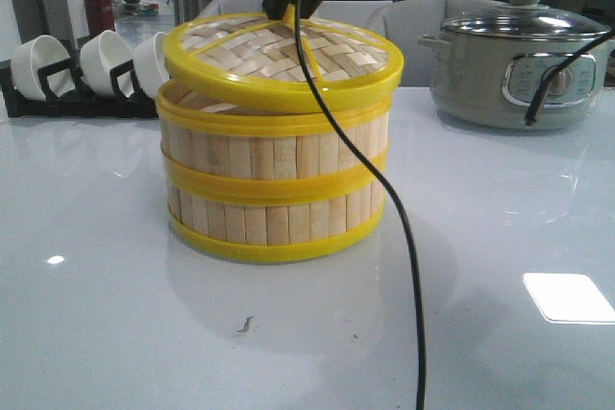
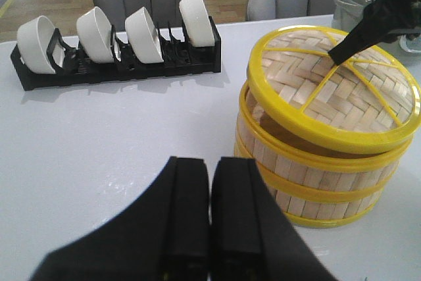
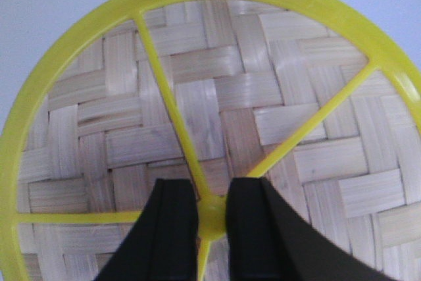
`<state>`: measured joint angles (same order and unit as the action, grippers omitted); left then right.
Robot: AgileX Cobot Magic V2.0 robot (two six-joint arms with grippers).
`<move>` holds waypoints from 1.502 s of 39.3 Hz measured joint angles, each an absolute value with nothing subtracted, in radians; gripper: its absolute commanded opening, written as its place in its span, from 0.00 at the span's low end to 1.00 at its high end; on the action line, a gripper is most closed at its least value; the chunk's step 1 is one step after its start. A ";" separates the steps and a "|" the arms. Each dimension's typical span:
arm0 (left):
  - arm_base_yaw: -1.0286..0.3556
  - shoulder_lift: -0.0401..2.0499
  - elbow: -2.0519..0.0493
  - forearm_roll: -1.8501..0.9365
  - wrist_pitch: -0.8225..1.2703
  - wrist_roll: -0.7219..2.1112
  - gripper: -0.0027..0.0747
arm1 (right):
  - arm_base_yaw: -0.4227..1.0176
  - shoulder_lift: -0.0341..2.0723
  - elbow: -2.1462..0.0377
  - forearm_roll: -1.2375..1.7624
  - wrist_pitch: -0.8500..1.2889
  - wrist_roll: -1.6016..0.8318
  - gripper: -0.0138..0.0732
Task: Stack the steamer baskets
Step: 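Lower the lid onto the top basket with the right gripper, then open the right gripper and raise it off the lid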
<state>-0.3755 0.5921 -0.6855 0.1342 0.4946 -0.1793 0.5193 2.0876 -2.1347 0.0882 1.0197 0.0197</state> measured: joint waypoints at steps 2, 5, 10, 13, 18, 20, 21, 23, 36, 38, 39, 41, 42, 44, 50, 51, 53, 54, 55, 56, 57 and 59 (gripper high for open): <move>-0.375 0.592 -0.686 0.134 0.495 -0.179 0.14 | 0.524 2.094 -2.135 0.088 1.020 0.020 0.22; -0.375 0.592 -0.686 0.134 0.495 -0.179 0.14 | 0.528 2.104 -2.135 0.088 1.025 0.020 0.22; -0.375 0.592 -0.686 0.134 0.495 -0.179 0.14 | 0.535 2.116 -2.135 0.088 1.033 0.020 0.22; -0.375 0.592 -0.686 0.134 0.495 -0.179 0.14 | 0.537 2.120 -2.136 0.088 1.033 0.020 0.22; -0.375 0.592 -0.686 0.134 0.495 -0.179 0.14 | 0.539 2.126 -2.142 0.088 1.035 0.020 0.22; -0.375 0.592 -0.686 0.134 0.495 -0.179 0.14 | 0.539 2.128 -2.142 0.088 1.035 0.020 0.22; -0.375 0.592 -0.686 0.134 0.495 -0.179 0.14 | 0.539 2.128 -2.142 0.088 1.035 0.020 0.22; -0.375 0.592 -0.686 0.134 0.495 -0.179 0.14 | 0.541 2.128 -2.142 0.088 1.035 0.020 0.22; -0.375 0.592 -0.686 0.134 0.495 -0.179 0.14 | 0.540 2.129 -2.142 0.088 1.027 0.020 0.22; -0.375 0.592 -0.686 0.134 0.495 -0.179 0.14 | 0.540 2.129 -2.142 0.088 1.027 0.020 0.22; -0.375 0.592 -0.686 0.134 0.495 -0.179 0.14 | 0.540 2.129 -2.142 0.088 1.027 0.020 0.22; -0.375 0.592 -0.686 0.134 0.495 -0.179 0.14 | 0.540 2.129 -2.142 0.088 1.027 0.020 0.23; -0.375 0.592 -0.686 0.134 0.495 -0.179 0.14 | 0.540 2.129 -2.142 0.088 1.027 0.020 0.23; -0.375 0.592 -0.686 0.134 0.495 -0.179 0.14 | 0.540 2.129 -2.142 0.088 1.027 0.020 0.27; -0.375 0.592 -0.686 0.134 0.495 -0.179 0.14 | 0.540 2.129 -2.142 0.088 1.027 0.022 0.55; -0.375 0.592 -0.686 0.134 0.495 -0.179 0.14 | 0.540 2.129 -2.142 0.088 1.027 0.022 0.60; -0.375 0.592 -0.686 0.134 0.495 -0.179 0.14 | 0.540 2.129 -2.142 0.088 1.027 0.022 0.68; -0.375 0.592 -0.686 0.134 0.495 -0.179 0.14 | 0.540 2.131 -2.142 0.088 1.027 0.023 0.70; -0.375 0.592 -0.686 0.134 0.495 -0.179 0.14 | 0.540 2.131 -2.142 0.088 1.027 0.023 0.71; -0.375 0.592 -0.686 0.134 0.495 -0.179 0.14 | 0.540 2.131 -2.142 0.088 1.027 0.023 0.71; -0.375 0.592 -0.686 0.134 0.495 -0.179 0.14 | 0.540 2.131 -2.142 0.088 1.027 0.023 0.71; -0.375 0.592 -0.686 0.134 0.495 -0.179 0.14 | 0.540 2.131 -2.142 0.088 1.027 0.023 0.71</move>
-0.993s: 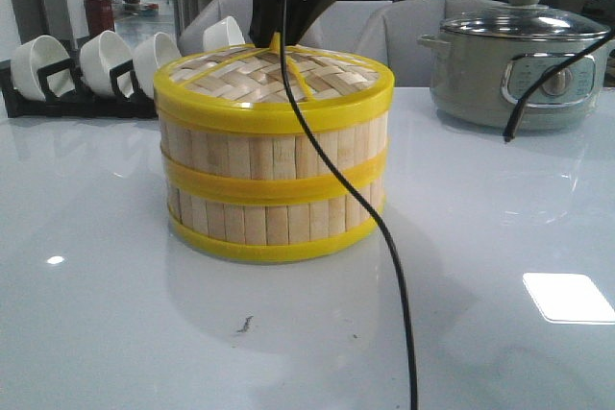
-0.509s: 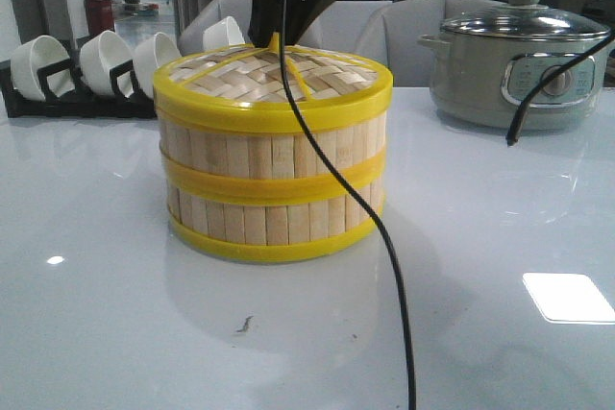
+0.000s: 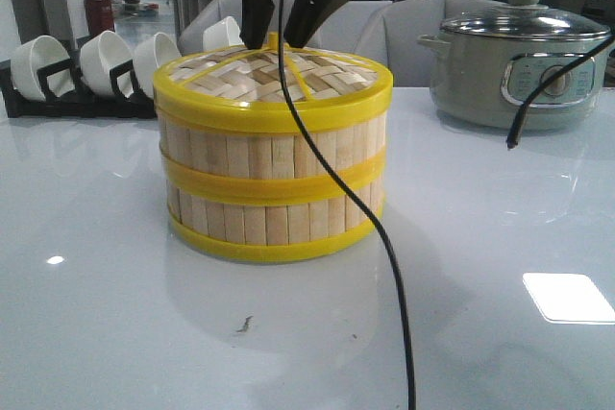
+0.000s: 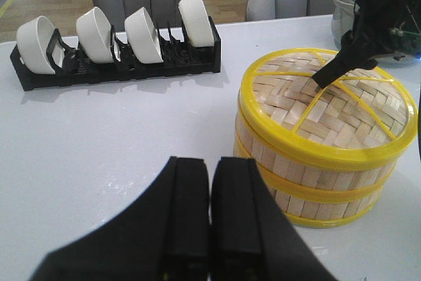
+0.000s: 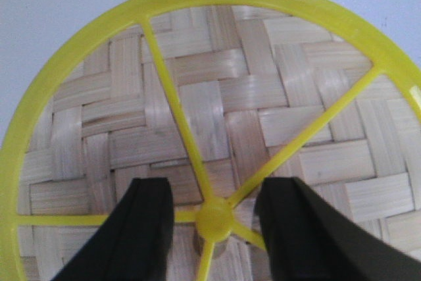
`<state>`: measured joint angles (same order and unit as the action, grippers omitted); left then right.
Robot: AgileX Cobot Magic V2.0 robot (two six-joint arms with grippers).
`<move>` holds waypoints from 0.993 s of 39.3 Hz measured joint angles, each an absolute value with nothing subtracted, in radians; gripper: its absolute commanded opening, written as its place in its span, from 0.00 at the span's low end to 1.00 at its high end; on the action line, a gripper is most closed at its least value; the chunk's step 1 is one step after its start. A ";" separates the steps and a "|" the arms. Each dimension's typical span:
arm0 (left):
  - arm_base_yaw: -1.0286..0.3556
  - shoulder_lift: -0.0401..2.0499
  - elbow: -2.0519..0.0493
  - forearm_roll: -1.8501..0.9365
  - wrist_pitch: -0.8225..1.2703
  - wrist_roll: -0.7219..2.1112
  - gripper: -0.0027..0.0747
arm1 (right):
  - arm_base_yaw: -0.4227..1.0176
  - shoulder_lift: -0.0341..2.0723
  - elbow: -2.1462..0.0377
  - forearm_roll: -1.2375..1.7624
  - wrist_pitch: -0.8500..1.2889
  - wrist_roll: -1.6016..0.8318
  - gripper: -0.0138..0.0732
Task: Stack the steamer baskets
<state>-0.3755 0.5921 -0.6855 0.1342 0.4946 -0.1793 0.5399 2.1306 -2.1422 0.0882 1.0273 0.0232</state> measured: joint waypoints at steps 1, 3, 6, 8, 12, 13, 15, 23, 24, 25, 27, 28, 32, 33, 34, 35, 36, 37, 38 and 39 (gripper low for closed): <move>-0.375 0.592 -0.686 0.134 0.495 -0.179 0.14 | 0.540 2.131 -2.142 0.088 1.027 0.023 0.71; -0.375 0.592 -0.686 0.134 0.495 -0.179 0.14 | 0.540 2.129 -2.142 0.088 1.027 0.023 0.71; -0.375 0.592 -0.686 0.134 0.495 -0.179 0.14 | 0.540 2.122 -2.142 0.088 1.022 0.026 0.71; -0.375 0.592 -0.686 0.134 0.495 -0.179 0.14 | 0.538 2.115 -2.142 0.088 1.016 0.026 0.71; -0.375 0.592 -0.686 0.134 0.495 -0.179 0.14 | 0.528 2.086 -2.142 0.088 1.008 0.026 0.71; -0.375 0.592 -0.686 0.134 0.495 -0.179 0.14 | 0.525 2.080 -2.142 0.088 1.008 0.026 0.71; -0.375 0.592 -0.686 0.134 0.495 -0.179 0.14 | 0.511 2.057 -2.142 0.088 1.005 0.026 0.71; -0.375 0.592 -0.686 0.134 0.495 -0.179 0.14 | 0.432 1.944 -2.093 0.080 0.982 0.026 0.71; -0.375 0.592 -0.686 0.134 0.495 -0.179 0.14 | 0.421 1.928 -2.073 0.080 0.976 0.026 0.71; -0.375 0.592 -0.686 0.134 0.495 -0.179 0.14 | 0.407 1.904 -2.056 0.079 0.967 0.026 0.71; -0.375 0.592 -0.686 0.134 0.495 -0.179 0.14 | 0.380 1.858 -2.002 0.078 0.947 0.026 0.71; -0.375 0.592 -0.686 0.134 0.495 -0.179 0.14 | 0.364 1.829 -1.979 0.078 0.933 0.026 0.71; -0.375 0.592 -0.686 0.134 0.495 -0.179 0.14 | 0.304 1.715 -1.847 0.075 0.869 0.026 0.71; -0.375 0.592 -0.686 0.134 0.495 -0.179 0.14 | 0.291 1.679 -1.804 0.075 0.852 0.026 0.71; -0.375 0.592 -0.686 0.134 0.495 -0.179 0.14 | 0.268 1.642 -1.759 0.075 0.822 0.026 0.71; -0.375 0.592 -0.686 0.134 0.495 -0.179 0.14 | 0.250 1.605 -1.700 0.075 0.798 0.026 0.71; -0.375 0.592 -0.686 0.134 0.495 -0.179 0.14 | 0.226 1.558 -1.640 0.073 0.768 0.026 0.71; -0.375 0.592 -0.686 0.134 0.495 -0.179 0.14 | 0.207 1.520 -1.591 0.073 0.744 0.026 0.71; -0.375 0.592 -0.686 0.134 0.495 -0.179 0.14 | 0.184 1.474 -1.540 0.073 0.714 0.026 0.71; -0.375 0.592 -0.686 0.134 0.495 -0.179 0.14 | 0.166 1.437 -1.489 0.072 0.692 0.026 0.71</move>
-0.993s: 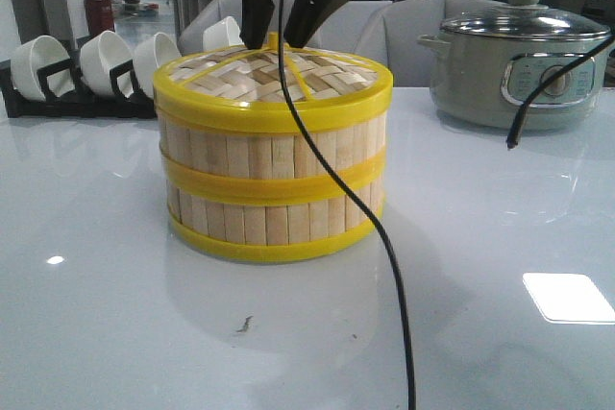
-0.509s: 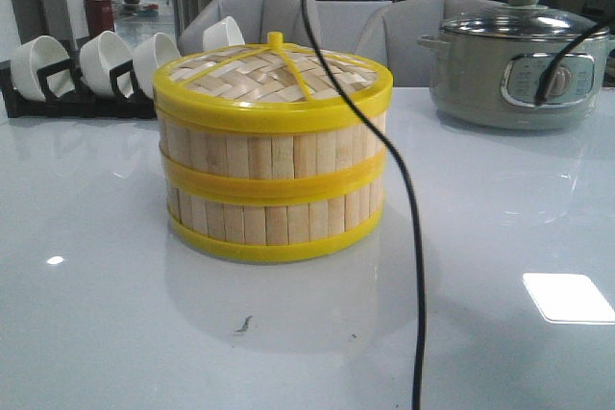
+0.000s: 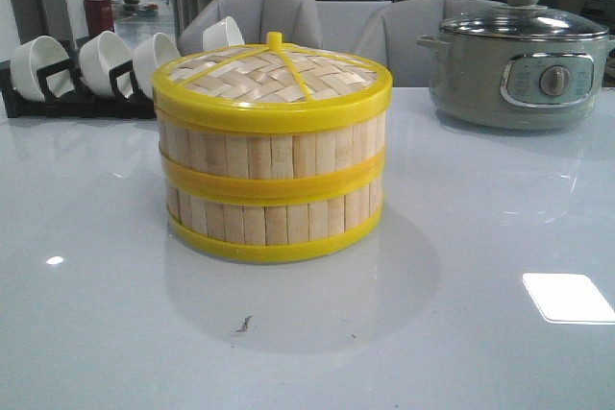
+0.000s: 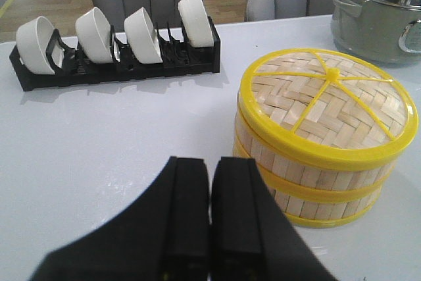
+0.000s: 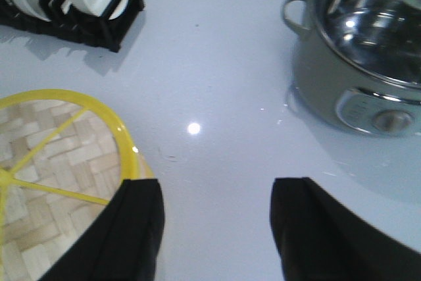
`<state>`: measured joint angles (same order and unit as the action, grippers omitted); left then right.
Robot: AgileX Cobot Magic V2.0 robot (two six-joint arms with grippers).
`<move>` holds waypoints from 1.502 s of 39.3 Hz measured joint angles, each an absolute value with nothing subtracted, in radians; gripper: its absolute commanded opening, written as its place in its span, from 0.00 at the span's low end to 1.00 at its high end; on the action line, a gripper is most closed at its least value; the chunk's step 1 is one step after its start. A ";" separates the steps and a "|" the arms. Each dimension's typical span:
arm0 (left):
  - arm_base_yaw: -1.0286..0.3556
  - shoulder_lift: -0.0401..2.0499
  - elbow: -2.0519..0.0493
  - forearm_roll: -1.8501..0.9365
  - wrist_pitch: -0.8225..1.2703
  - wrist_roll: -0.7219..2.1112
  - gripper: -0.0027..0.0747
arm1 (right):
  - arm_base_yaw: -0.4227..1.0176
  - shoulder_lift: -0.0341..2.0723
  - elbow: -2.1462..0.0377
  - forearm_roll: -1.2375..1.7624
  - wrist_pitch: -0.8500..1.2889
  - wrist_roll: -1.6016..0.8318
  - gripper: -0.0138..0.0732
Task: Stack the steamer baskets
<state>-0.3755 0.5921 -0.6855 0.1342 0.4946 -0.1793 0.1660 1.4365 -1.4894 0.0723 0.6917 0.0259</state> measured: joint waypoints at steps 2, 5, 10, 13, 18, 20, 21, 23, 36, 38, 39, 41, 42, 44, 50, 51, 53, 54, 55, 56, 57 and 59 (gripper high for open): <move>-0.375 0.592 -0.686 0.134 0.495 -0.179 0.14 | 0.134 1.374 -1.387 0.071 0.653 0.026 0.71; -0.375 0.592 -0.686 0.134 0.495 -0.179 0.14 | 0.072 1.253 -1.223 0.071 0.582 0.026 0.71; -0.375 0.592 -0.686 0.134 0.495 -0.179 0.14 | -0.006 1.081 -0.971 0.070 0.484 0.026 0.66; -0.375 0.592 -0.686 0.134 0.495 -0.179 0.14 | -0.036 0.978 -0.852 0.070 0.435 0.026 0.62; -0.375 0.592 -0.686 0.134 0.495 -0.179 0.14 | -0.053 0.826 -0.648 0.068 0.364 0.026 0.61; -0.375 0.592 -0.686 0.134 0.495 -0.179 0.14 | -0.053 0.776 -0.579 0.068 0.333 0.026 0.61; -0.375 0.592 -0.686 0.134 0.495 -0.179 0.14 | -0.053 0.750 -0.537 0.068 0.316 0.026 0.61; -0.375 0.592 -0.686 0.134 0.495 -0.179 0.14 | -0.053 0.712 -0.466 0.068 0.290 0.026 0.61; -0.375 0.592 -0.686 0.134 0.495 -0.179 0.14 | -0.053 0.525 -0.247 0.068 0.227 0.026 0.61; -0.375 0.592 -0.686 0.134 0.495 -0.179 0.14 | -0.053 0.503 -0.242 0.068 0.225 0.026 0.61; -0.375 0.592 -0.686 0.134 0.495 -0.179 0.14 | -0.053 0.496 -0.242 0.068 0.222 0.026 0.61; -0.375 0.592 -0.686 0.134 0.495 -0.179 0.14 | -0.053 0.478 -0.238 0.068 0.218 0.026 0.61; -0.375 0.592 -0.686 0.134 0.495 -0.179 0.14 | -0.053 0.472 -0.234 0.068 0.215 0.026 0.61; -0.375 0.592 -0.686 0.134 0.495 -0.179 0.14 | -0.054 0.456 -0.226 0.068 0.207 0.026 0.61; -0.375 0.592 -0.686 0.134 0.495 -0.179 0.14 | -0.071 0.411 -0.203 0.068 0.177 0.026 0.61; -0.375 0.592 -0.686 0.134 0.495 -0.179 0.14 | -0.077 0.404 -0.199 0.068 0.171 0.026 0.61; -0.375 0.592 -0.686 0.134 0.495 -0.179 0.14 | -0.088 0.384 -0.195 0.068 0.155 0.026 0.61; -0.375 0.592 -0.686 0.134 0.495 -0.179 0.14 | -0.090 0.377 -0.191 0.068 0.146 0.026 0.61; -0.375 0.592 -0.686 0.134 0.495 -0.179 0.14 | -0.097 0.368 -0.189 0.068 0.141 0.026 0.61; -0.375 0.592 -0.686 0.134 0.495 -0.179 0.14 | -0.101 0.362 -0.187 0.068 0.136 0.026 0.61; -0.375 0.592 -0.686 0.134 0.495 -0.179 0.14 | -0.105 0.357 -0.187 0.068 0.131 0.026 0.60; -0.375 0.592 -0.686 0.134 0.495 -0.179 0.14 | -0.112 0.353 -0.186 0.068 0.125 0.026 0.56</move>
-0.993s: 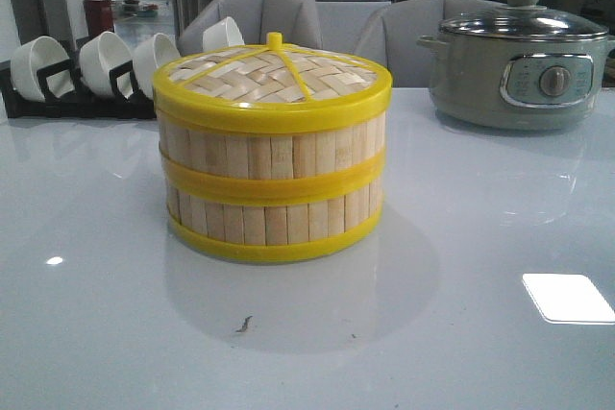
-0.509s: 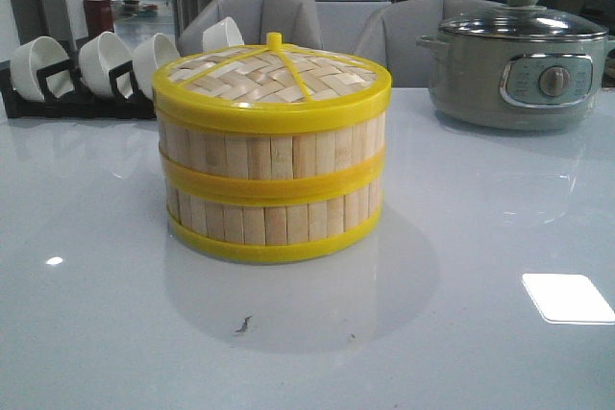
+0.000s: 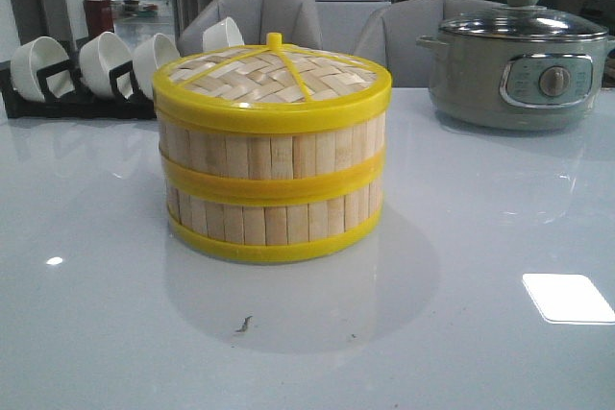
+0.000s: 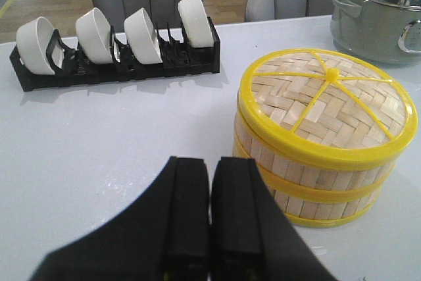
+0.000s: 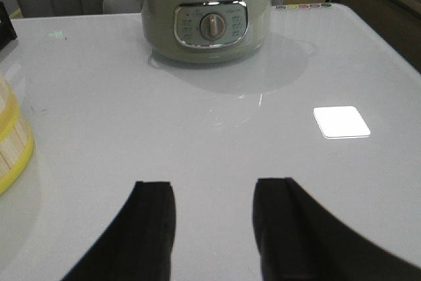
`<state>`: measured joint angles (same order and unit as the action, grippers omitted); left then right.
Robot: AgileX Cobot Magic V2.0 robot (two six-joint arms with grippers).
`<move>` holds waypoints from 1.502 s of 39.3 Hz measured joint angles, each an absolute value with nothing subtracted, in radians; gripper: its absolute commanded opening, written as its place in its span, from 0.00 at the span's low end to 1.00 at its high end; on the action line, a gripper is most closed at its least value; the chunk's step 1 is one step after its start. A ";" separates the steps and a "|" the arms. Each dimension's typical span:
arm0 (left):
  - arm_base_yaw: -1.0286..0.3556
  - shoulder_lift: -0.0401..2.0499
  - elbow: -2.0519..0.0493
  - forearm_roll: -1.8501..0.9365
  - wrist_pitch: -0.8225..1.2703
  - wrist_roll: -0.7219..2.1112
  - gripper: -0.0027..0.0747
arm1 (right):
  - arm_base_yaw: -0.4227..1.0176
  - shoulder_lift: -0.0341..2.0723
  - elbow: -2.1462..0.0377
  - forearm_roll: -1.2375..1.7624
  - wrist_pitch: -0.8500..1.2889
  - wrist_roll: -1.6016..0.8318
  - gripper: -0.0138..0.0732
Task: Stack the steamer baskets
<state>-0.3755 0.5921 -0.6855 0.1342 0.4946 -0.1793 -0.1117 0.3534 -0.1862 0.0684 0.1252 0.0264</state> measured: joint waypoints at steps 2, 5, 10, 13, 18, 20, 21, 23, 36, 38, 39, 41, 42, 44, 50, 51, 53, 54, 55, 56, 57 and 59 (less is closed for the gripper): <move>-0.375 0.592 -0.686 0.134 0.495 -0.179 0.14 | -0.112 0.351 -0.186 0.068 0.125 0.026 0.47; -0.375 0.592 -0.686 0.134 0.495 -0.179 0.14 | -0.112 0.351 -0.186 0.068 0.125 0.026 0.30; -0.375 0.592 -0.686 0.134 0.495 -0.179 0.14 | -0.112 0.351 -0.186 0.068 0.133 0.026 0.23; -0.375 0.592 -0.686 0.134 0.495 -0.179 0.14 | -0.112 0.351 -0.186 0.068 0.138 0.026 0.21; -0.375 0.592 -0.686 0.134 0.495 -0.179 0.14 | -0.112 0.351 -0.186 0.068 0.142 0.026 0.21; -0.375 0.592 -0.686 0.134 0.495 -0.179 0.14 | -0.112 0.351 -0.186 0.068 0.142 0.026 0.21; -0.375 0.592 -0.686 0.134 0.495 -0.179 0.14 | -0.112 0.351 -0.186 0.068 0.142 0.026 0.21; -0.375 0.592 -0.686 0.134 0.495 -0.179 0.14 | -0.112 0.351 -0.186 0.068 0.142 0.026 0.21; -0.375 0.592 -0.686 0.134 0.495 -0.179 0.14 | -0.112 0.351 -0.186 0.068 0.144 0.026 0.21; -0.375 0.592 -0.686 0.134 0.495 -0.179 0.14 | -0.112 0.351 -0.186 0.068 0.144 0.026 0.21; -0.375 0.592 -0.686 0.134 0.495 -0.179 0.14 | -0.112 0.351 -0.186 0.068 0.144 0.026 0.21; -0.375 0.592 -0.686 0.134 0.495 -0.179 0.14 | -0.112 0.351 -0.186 0.068 0.144 0.026 0.21; -0.375 0.592 -0.686 0.134 0.495 -0.179 0.14 | -0.112 0.351 -0.186 0.068 0.144 0.026 0.21; -0.375 0.592 -0.686 0.134 0.495 -0.179 0.14 | -0.112 0.351 -0.186 0.068 0.144 0.026 0.21; -0.375 0.592 -0.686 0.134 0.495 -0.179 0.14 | -0.112 0.351 -0.186 0.068 0.144 0.026 0.21; -0.375 0.592 -0.686 0.134 0.495 -0.179 0.14 | -0.112 0.351 -0.186 0.068 0.144 0.026 0.21; -0.375 0.592 -0.686 0.134 0.495 -0.179 0.14 | -0.112 0.351 -0.186 0.068 0.144 0.026 0.21; -0.375 0.592 -0.686 0.134 0.495 -0.179 0.14 | -0.112 0.351 -0.186 0.068 0.144 0.026 0.21; -0.375 0.592 -0.686 0.134 0.495 -0.179 0.14 | -0.112 0.351 -0.186 0.068 0.144 0.026 0.21; -0.375 0.592 -0.686 0.134 0.495 -0.179 0.14 | -0.112 0.351 -0.186 0.068 0.144 0.026 0.21; -0.375 0.592 -0.686 0.134 0.495 -0.179 0.14 | -0.112 0.351 -0.186 0.068 0.144 0.026 0.21; -0.375 0.592 -0.686 0.139 0.495 -0.179 0.14 | -0.112 0.351 -0.186 0.068 0.144 0.026 0.21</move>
<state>-0.3755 0.5921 -0.6855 0.1389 0.4946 -0.1793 -0.1121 0.3515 -0.1862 0.0684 0.1438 0.0264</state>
